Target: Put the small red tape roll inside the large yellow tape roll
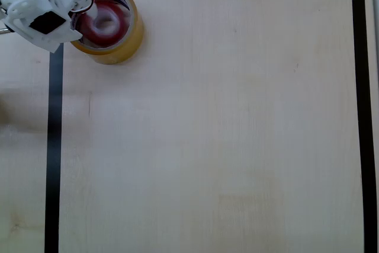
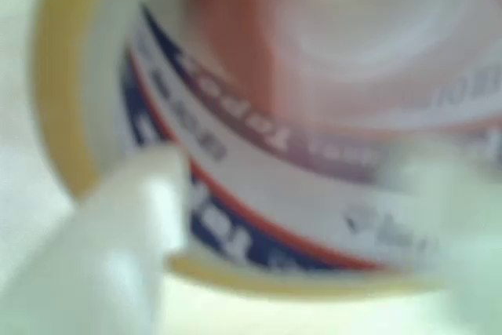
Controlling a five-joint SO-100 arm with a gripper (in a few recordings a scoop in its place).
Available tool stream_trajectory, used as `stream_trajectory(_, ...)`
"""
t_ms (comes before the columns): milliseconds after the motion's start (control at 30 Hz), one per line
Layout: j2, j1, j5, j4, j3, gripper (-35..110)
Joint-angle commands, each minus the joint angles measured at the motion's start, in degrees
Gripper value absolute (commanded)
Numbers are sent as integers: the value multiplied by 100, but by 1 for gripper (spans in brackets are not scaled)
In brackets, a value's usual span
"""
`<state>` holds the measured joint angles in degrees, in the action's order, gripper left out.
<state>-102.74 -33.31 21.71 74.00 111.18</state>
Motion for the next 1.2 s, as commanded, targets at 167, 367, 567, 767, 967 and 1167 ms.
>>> stream_trajectory(167, -325, 299, -53, -158, 9, 25)
stream_trajectory(367, -1239, 1371, -343, -369, -229, 25)
stream_trajectory(567, -2329, 2531, -545, -571, 35, 23)
stream_trajectory(767, -4140, 3261, -984, -958, 1819, 20)
stream_trajectory(967, -6768, 3647, -1494, -1046, 3823, 21)
stream_trajectory(1167, -8807, 4175, -1758, -879, 5476, 15)
